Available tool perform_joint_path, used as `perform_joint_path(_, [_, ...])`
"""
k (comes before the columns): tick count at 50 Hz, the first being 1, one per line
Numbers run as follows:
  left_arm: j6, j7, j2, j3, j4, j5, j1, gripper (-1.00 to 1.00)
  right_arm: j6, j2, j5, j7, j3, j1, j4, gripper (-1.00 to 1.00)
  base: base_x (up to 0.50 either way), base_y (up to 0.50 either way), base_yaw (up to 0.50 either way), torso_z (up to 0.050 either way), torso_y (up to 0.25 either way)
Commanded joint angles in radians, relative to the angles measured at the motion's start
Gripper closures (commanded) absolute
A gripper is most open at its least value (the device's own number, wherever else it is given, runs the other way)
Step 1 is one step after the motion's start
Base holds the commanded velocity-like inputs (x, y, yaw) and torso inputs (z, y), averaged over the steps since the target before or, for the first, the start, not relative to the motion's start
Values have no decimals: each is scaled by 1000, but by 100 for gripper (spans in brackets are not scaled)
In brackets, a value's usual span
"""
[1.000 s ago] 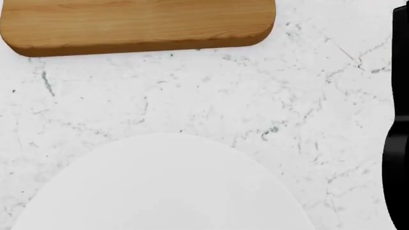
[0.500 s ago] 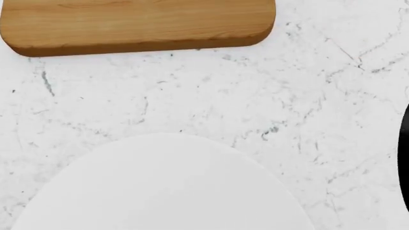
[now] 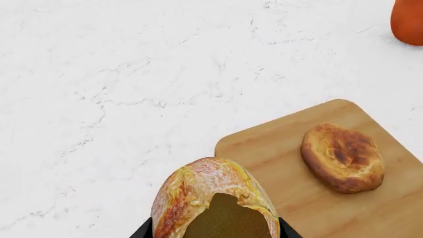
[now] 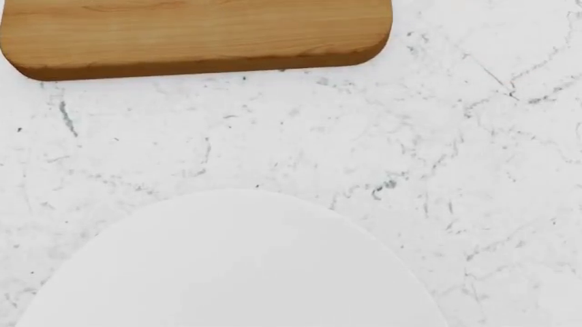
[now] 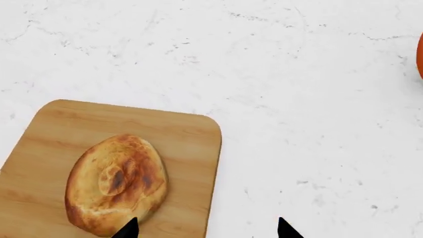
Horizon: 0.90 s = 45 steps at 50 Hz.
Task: Place all breads on the cutting board.
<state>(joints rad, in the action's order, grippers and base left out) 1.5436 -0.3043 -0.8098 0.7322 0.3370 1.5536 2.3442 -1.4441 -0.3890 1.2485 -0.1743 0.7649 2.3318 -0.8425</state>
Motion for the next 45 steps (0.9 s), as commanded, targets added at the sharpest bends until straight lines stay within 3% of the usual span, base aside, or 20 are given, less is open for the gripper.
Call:
perform_joint_path(1, [-1,329,192,-32,146,-409,10,100,-100,-80,7,-26,-19,18,131,-100,0,0,0,0,0])
perform_joint_path(14, [-112,645,372,79,360,-718,9,100,-126,-186,176,-103,64,24,265,-100,0,0,0,0,0])
perform_joint_path(22, [-144,775,483,36,491,-875,5,100,-126,-221,196,-111,92,24,301,-100,0,0,0,0,0])
perform_joint_path(23, [-221,881,629,47,641,-989,12,100,-127,-251,191,-88,117,24,328,-100,0,0,0,0,0])
perform_joint_path(26, [-260,997,694,7,764,-1141,10,100,-127,-266,205,-94,122,24,337,-100,0,0,-1,0,0])
perform_joint_path(37, [-333,1010,749,-35,871,-1226,-18,100,-126,-276,175,-60,138,24,351,-100,0,0,0,0,0])
perform_joint_path(45, [-305,991,737,-28,802,-1227,-75,100,-126,-281,173,-51,151,24,356,-100,0,0,0,0,0])
